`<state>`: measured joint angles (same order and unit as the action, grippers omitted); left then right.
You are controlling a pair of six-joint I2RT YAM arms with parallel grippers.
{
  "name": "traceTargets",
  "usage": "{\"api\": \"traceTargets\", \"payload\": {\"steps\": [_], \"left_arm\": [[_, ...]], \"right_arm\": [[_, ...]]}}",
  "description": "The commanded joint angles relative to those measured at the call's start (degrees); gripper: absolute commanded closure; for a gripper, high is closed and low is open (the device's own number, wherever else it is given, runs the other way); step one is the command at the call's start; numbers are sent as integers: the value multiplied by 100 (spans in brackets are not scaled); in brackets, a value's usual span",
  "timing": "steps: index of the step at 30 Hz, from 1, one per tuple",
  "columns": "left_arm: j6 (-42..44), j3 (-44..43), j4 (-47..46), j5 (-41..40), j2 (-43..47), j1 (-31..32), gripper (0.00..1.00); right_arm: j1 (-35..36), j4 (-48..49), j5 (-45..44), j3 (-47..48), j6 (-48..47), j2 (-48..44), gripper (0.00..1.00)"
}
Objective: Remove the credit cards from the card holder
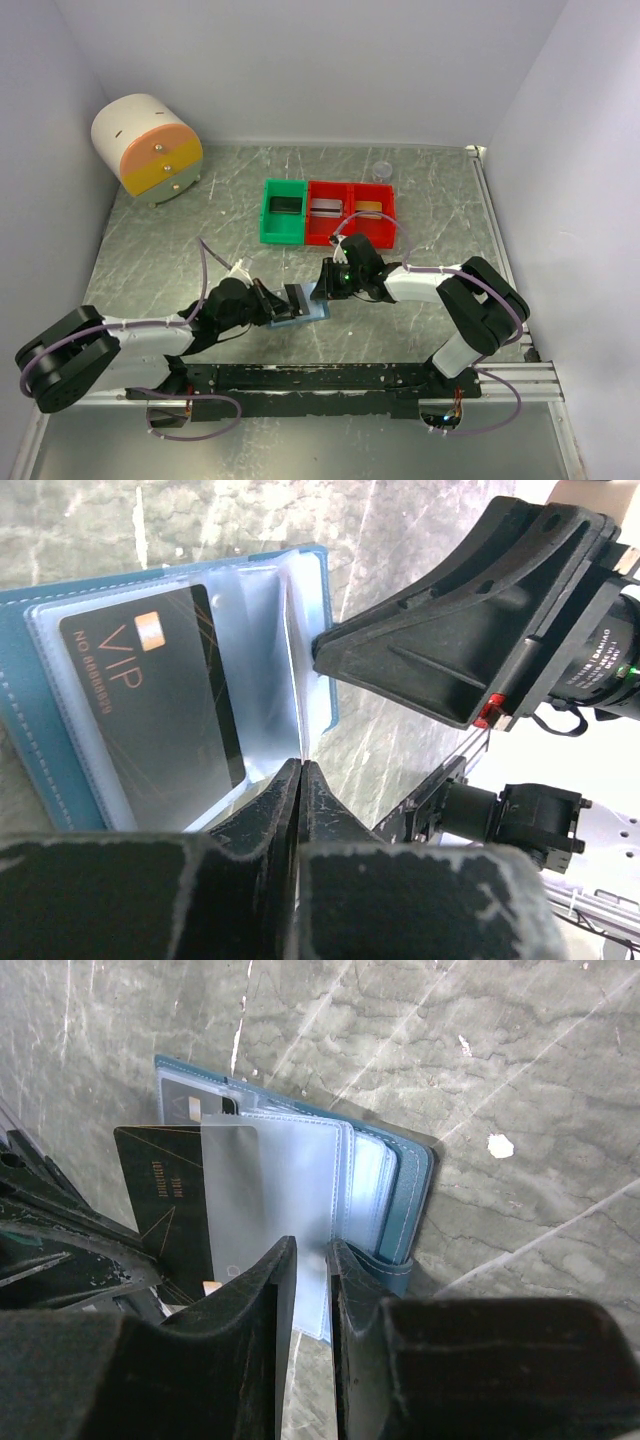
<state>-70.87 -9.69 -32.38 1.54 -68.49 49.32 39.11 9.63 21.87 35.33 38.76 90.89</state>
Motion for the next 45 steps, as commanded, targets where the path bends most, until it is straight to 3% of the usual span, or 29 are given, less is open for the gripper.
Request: {"api": "traceTargets", "payload": {"steps": [1, 10, 13, 24, 31, 38, 42, 45], "left_arm": [[292, -208, 651, -178, 217, 8, 88], [534, -508, 1058, -151, 131, 16, 91], [591, -551, 1242, -206, 222, 17, 90], [618, -591, 979, -80, 64, 20, 82], [509, -544, 471, -13, -173, 14, 69], [546, -755, 738, -63, -386, 22, 77], [621, -764, 923, -77, -368, 15, 92], [751, -764, 1174, -146, -104, 14, 93]], "right_arm": [[-18, -395, -300, -154, -109, 72, 79], [-5, -540, -103, 246, -190, -856, 77], [47, -83, 188, 149, 43, -988, 77], [281, 661, 240, -120, 530, 367, 80], [283, 547, 138, -158, 479, 362, 80], [274, 539, 177, -157, 469, 293, 80], [265, 610, 280, -146, 484, 66, 80], [235, 534, 238, -79, 447, -256, 77]]}}
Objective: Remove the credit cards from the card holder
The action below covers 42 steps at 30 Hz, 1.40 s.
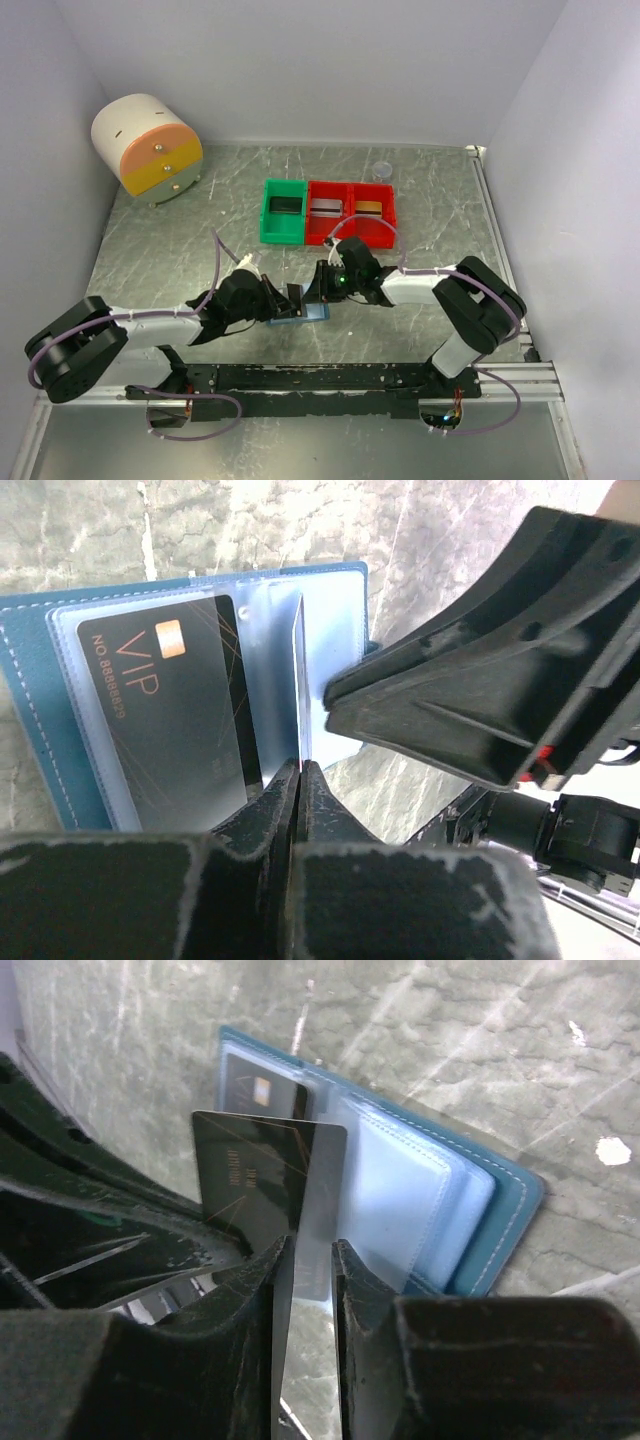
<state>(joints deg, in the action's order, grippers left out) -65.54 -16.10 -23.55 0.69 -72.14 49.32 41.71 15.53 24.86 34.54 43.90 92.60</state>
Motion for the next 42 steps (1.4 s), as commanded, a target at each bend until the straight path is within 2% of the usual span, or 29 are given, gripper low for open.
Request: {"api": "traceTargets", "payload": {"steps": [1, 10, 15, 17, 21, 29, 32, 42], "left_arm": [[296, -159, 501, -116, 400, 14, 93], [997, -553, 2609, -814, 1993, 16, 93], [1310, -722, 3278, -951, 2568, 16, 93], [1406, -650, 3155, -830, 2833, 8, 93], [1472, -435, 2553, -346, 3173, 13, 93], [940, -146, 1023, 974, 2945, 20, 93], [710, 112, 362, 1126, 2925, 24, 93], [816, 2, 33, 1257, 2820, 21, 93]], "right_arm": [[-32, -100, -131, 14, -92, -561, 74], [-141, -38, -784, -137, -229, -1505, 55], [-157, 1251, -914, -868, -71, -2051, 46], [-223, 1549, -827, -1095, -11, -2262, 44], [-496, 1557, -277, -1225, 163, -2430, 45], [-770, 3329, 1306, -1711, 845, -2475, 41], [-770, 4086, 1683, -1822, 1235, -2323, 41], [-708, 4299, 1972, -1749, 1412, -1845, 52]]}}
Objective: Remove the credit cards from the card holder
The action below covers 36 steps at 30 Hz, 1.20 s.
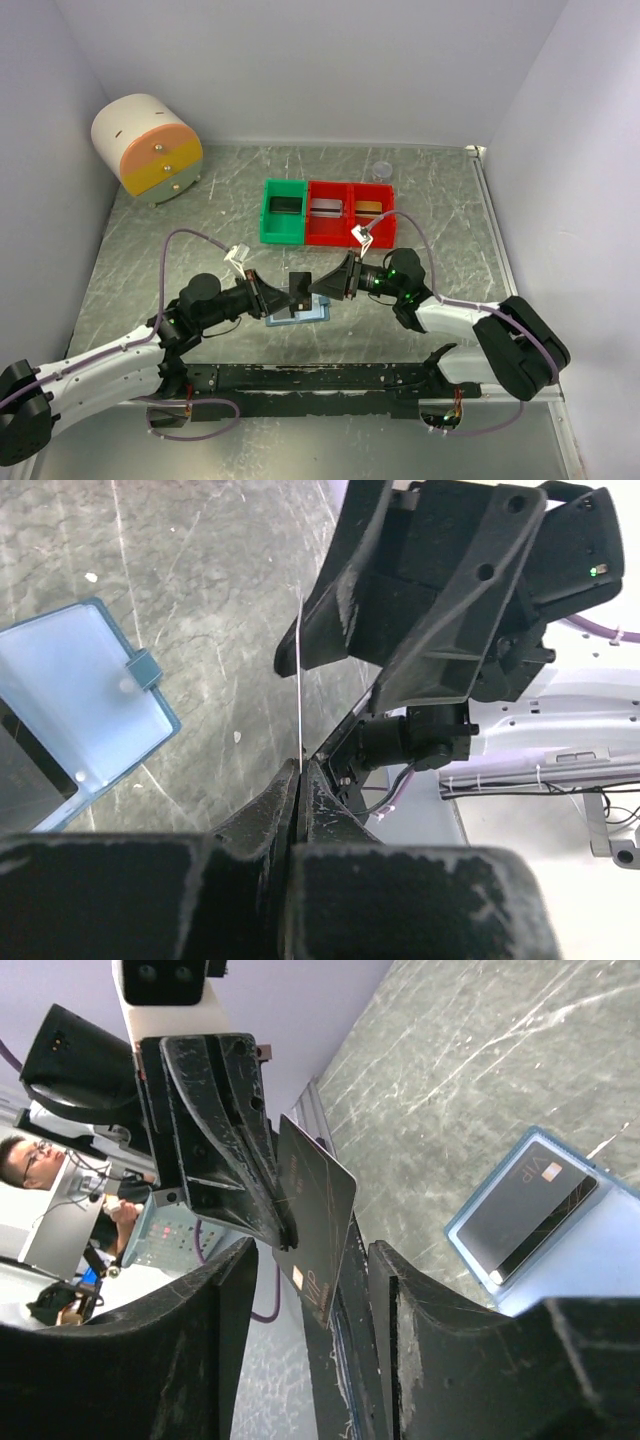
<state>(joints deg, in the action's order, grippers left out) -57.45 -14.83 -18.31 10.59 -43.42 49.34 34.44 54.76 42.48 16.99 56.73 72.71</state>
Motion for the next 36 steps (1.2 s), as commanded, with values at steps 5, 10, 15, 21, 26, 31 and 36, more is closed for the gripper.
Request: {"api": "traceTargets", "payload": {"steps": [5, 10, 15, 21, 26, 31, 36], "left_arm": [[-99, -21, -757, 354, -67, 17, 93], [-145, 55, -911, 357, -27, 14, 93], [-113, -13, -899, 434, -120, 10, 93], [-92, -23, -731, 396, -63, 16, 93], [376, -450, 429, 86, 38, 10, 75], [917, -895, 1750, -667, 180, 9, 38], [1613, -1637, 3551, -1739, 49, 11, 3]], "right_arm": [[36, 1029, 444, -26, 427, 439, 61], [36, 1856, 525, -156, 865, 703, 73], [35, 2117, 540, -171, 1006, 823, 84], [30, 2107, 579, -134, 1038, 763, 98], [32, 1189, 459, -25, 634, 425, 100], [37, -255, 141, 199, -57, -124, 100], [31, -2078, -458, 694, -1075, -623, 100]]}}
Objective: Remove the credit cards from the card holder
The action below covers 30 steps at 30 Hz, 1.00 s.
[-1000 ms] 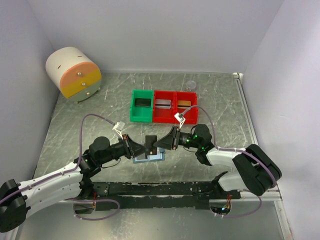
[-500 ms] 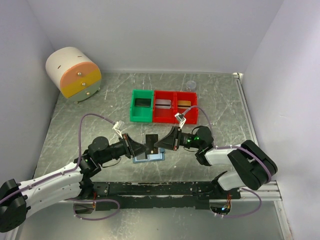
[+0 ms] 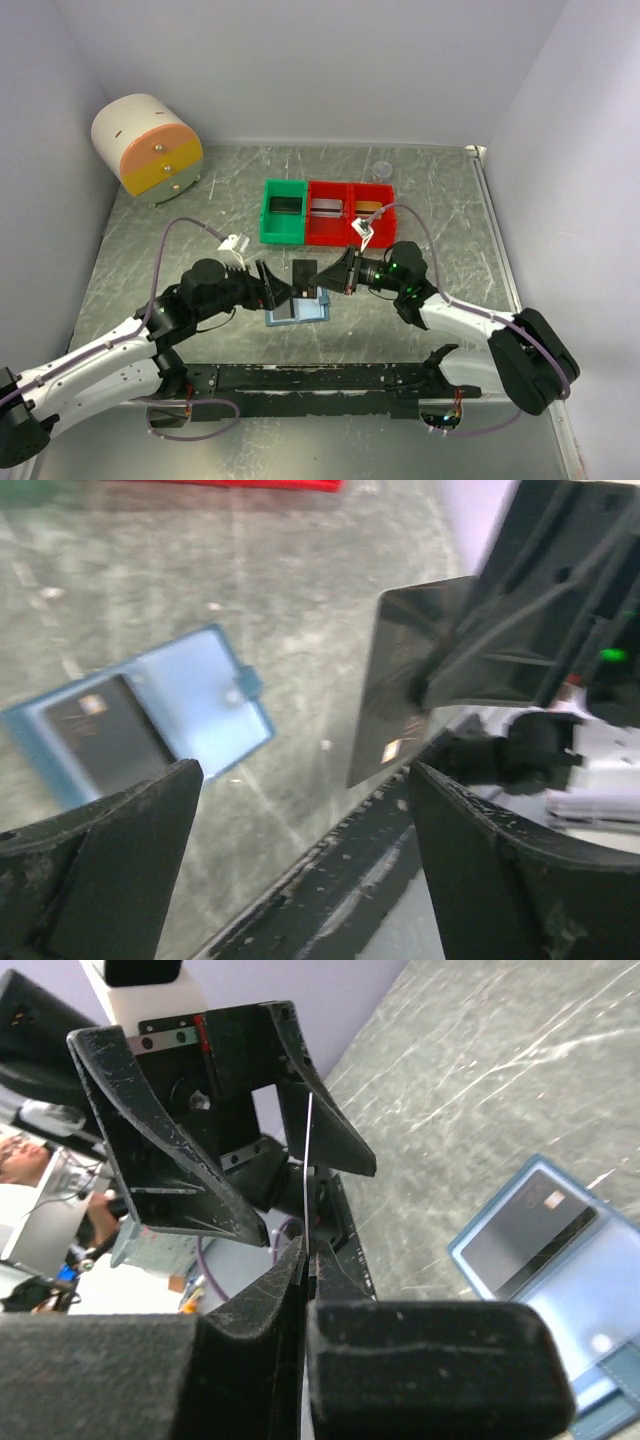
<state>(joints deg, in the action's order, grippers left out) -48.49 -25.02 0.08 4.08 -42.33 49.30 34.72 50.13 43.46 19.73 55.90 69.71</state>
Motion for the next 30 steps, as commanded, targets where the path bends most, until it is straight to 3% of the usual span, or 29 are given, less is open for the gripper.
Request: {"api": "traceTargets", "payload": {"steps": [1, 7, 11, 15, 20, 30], "left_arm": [[834, -803, 2042, -1370, -144, 17, 1], [1521, -2039, 3333, -2069, -850, -454, 0], [2057, -2306, 3499, -1431, -963, -1840, 0], [2558, -2343, 3533, -854, -866, -3185, 0], [2500, -2185, 3446, -1378, -390, -3330, 0], [2484, -1942, 3216, -1356, 314, -3330, 0]], "right_arm": [[4, -1901, -706, 510, -1159, -407, 100], [44, -3347, -1785, 1185, -2136, -594, 100], [248, -3920, -2525, 1718, -2777, -482, 100], [790, -4602, -3940, 2491, -3699, -63, 100], [1281, -4808, -5050, 3251, -5075, 650, 100], [1520, -4698, -5726, 4569, -7412, 2169, 100]]}}
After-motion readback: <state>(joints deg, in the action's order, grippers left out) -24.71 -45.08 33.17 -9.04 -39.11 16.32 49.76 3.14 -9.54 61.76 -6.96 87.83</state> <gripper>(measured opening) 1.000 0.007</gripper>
